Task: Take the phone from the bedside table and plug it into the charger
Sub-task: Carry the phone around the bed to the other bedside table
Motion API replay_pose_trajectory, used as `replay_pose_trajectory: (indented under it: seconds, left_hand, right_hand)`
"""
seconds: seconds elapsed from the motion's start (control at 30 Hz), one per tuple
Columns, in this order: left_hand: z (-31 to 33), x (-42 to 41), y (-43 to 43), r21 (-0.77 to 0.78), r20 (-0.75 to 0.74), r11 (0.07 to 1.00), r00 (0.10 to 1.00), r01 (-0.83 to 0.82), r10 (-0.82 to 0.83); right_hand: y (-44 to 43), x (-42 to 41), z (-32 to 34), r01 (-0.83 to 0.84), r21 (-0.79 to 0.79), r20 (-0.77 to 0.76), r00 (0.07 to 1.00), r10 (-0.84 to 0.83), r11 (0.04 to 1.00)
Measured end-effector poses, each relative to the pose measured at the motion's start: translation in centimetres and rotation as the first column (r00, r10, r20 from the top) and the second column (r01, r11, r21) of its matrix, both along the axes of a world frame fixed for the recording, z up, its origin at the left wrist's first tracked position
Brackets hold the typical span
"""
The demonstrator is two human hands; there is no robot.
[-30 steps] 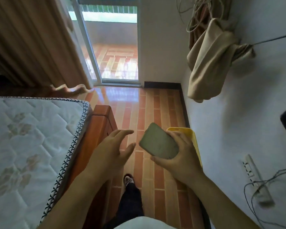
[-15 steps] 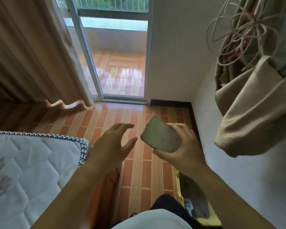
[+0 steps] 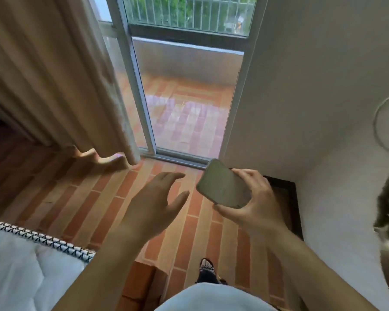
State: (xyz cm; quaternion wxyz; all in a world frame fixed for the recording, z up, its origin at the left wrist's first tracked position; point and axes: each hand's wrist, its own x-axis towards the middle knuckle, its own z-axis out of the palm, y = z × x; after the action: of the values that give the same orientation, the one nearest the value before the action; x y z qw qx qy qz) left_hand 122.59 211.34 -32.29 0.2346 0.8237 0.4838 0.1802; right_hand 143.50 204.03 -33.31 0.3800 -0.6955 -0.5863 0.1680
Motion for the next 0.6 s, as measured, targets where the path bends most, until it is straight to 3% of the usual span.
replay_pose_trajectory:
  seconds: [0.27,0.6]
  left_hand:
    - [0.6,-1.4,12.4,-0.068,0.043,0.969,0.97,-0.238,0.241]
    - [0.4,-11.0,30.1,-0.072,0.143,0.87,0.858,-0.488,0.493]
  right_hand:
    - [17.1,-0.2,-0.1,-0.214,-0.031,-0.029,0.977,0.213,0.976]
    - [39.6,-10.3,-0.6,-0.451,-0.053,0.024,0.891,0.453,0.891]
